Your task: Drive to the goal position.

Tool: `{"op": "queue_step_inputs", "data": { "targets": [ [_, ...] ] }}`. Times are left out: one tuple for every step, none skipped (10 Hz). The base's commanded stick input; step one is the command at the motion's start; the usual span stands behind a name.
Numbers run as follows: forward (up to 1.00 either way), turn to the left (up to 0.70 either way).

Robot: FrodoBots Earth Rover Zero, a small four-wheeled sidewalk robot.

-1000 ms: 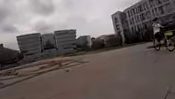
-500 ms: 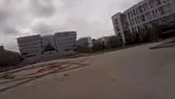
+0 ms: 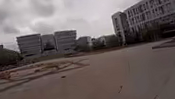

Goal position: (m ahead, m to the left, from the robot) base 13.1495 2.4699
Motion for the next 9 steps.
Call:
{"op": "queue_step_inputs", "data": {
  "targets": [
    [0.70,0.00],
    [0.70,0.00],
    [0.70,0.00],
    [0.70,0.00],
    [0.70,0.00],
    [0.70,0.00],
    [0.70,0.00],
    [0.70,0.00],
    [0.70,0.00]
  ]
}}
